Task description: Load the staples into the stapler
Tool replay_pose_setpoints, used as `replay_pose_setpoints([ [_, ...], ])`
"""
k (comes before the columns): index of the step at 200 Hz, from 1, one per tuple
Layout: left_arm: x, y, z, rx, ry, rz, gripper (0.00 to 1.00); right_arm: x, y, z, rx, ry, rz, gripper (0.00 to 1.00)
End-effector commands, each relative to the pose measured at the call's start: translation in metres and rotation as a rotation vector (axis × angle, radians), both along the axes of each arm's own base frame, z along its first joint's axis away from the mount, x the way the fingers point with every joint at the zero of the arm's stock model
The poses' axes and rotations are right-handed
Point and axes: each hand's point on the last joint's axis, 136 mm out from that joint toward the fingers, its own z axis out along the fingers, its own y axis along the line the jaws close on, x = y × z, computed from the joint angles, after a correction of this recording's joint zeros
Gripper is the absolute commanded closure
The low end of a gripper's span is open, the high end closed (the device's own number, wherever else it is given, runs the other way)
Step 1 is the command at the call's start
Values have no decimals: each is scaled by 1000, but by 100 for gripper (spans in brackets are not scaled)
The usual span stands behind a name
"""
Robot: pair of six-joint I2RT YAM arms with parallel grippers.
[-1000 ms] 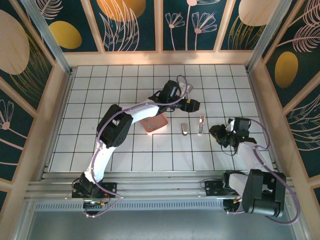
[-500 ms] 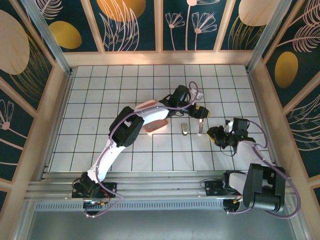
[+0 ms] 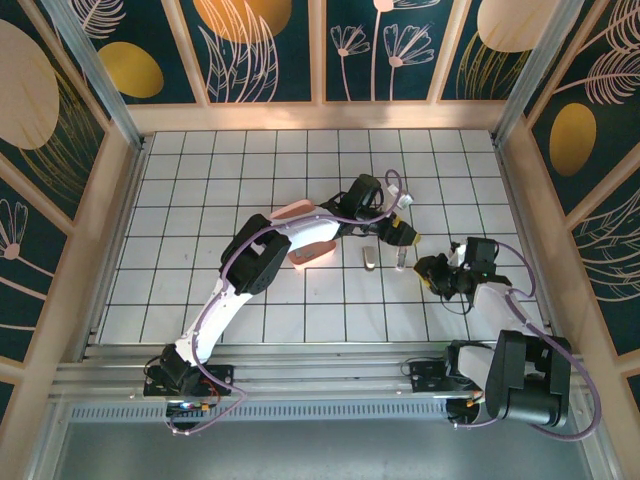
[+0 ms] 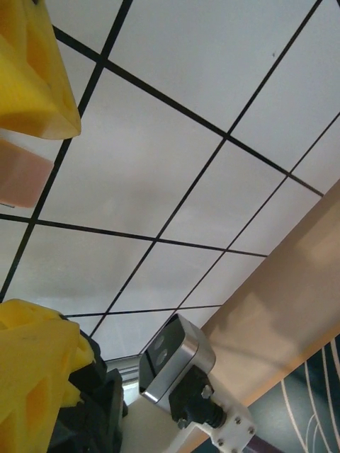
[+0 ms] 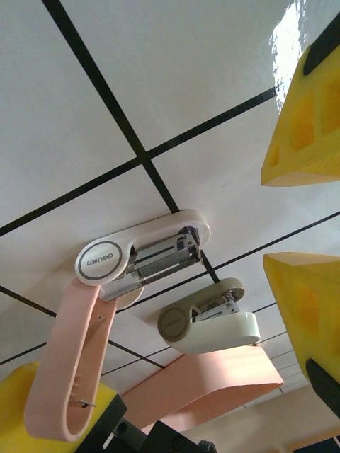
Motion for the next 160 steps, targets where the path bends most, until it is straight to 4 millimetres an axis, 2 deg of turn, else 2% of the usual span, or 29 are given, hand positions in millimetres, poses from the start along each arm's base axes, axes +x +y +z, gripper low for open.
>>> replay_pose_setpoints([
  [1, -18, -1, 27, -50, -55, -90, 34, -3, -4, -2, -30, 4, 1, 69],
  [46, -29, 6, 32, -49, -97, -126, 35, -1, -6, 1, -40, 1, -4, 69],
  [114, -48, 15, 17, 2, -97, -171, 35, 5, -8, 12, -47, -18, -8, 69],
  [160, -53, 24, 8, 45, -97, -170, 35, 13, -8, 24, -46, -41, -9, 69],
])
